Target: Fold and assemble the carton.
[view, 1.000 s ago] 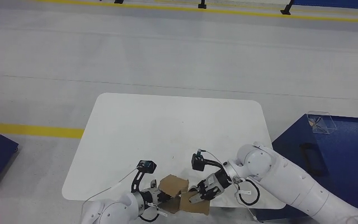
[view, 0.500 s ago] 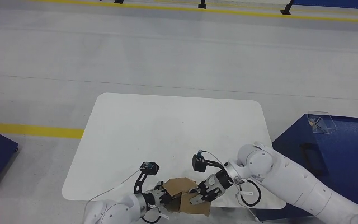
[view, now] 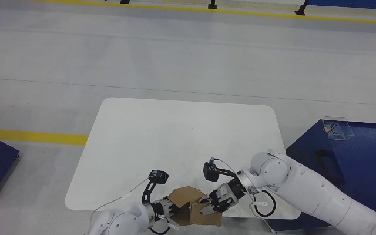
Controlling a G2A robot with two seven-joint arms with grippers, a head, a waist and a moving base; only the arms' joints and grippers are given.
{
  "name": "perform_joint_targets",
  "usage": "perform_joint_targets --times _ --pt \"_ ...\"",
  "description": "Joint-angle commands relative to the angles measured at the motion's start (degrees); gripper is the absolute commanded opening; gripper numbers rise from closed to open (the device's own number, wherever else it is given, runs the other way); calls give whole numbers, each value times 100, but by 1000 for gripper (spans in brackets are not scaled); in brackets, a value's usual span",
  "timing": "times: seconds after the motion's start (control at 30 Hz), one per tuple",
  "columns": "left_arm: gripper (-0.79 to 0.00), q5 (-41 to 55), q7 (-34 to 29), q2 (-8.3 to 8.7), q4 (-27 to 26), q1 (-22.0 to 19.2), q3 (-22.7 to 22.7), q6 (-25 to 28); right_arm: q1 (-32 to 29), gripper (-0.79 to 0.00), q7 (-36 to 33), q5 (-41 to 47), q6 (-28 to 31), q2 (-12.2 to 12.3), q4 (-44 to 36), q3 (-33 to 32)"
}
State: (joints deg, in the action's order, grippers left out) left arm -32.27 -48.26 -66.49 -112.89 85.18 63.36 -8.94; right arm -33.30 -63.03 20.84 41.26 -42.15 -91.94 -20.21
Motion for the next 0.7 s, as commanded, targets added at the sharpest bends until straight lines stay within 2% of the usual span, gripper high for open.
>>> perform_joint_targets --times 0.0,0.07,0.1,0.13,0.2,0.27,0.4,0.6,0.67 --pt "-785 71 -44 1 22 -14 2 -36 19 -785 19 13 19 8 15 22" --pt "-785 117 -68 3 27 -41 12 -64 28 -785 45 44 45 14 44 38" --pt "-785 174 -71 2 42 -45 20 -90 16 -696 79 131 78 19 106 28" --pt "-785 245 -75 0 57 -56 32 -124 9 0 138 258 137 27 226 -25" --pt "-785 324 -14 -5 101 -92 64 -208 23 0 503 120 319 61 523 -263" --pt "-785 473 42 -19 167 -127 65 -350 -50 0 1019 -440 253 127 648 -492" --pt "-785 739 32 -48 400 -296 27 -532 -485 0 2112 -1354 183 332 516 -936" --pt "-785 1250 109 -108 658 -514 -81 -671 -1176 0 3022 -1828 533 671 247 -1600" --pt "-785 1587 128 -136 777 -587 -65 -890 -1176 0 3022 -1828 533 671 247 -1600"
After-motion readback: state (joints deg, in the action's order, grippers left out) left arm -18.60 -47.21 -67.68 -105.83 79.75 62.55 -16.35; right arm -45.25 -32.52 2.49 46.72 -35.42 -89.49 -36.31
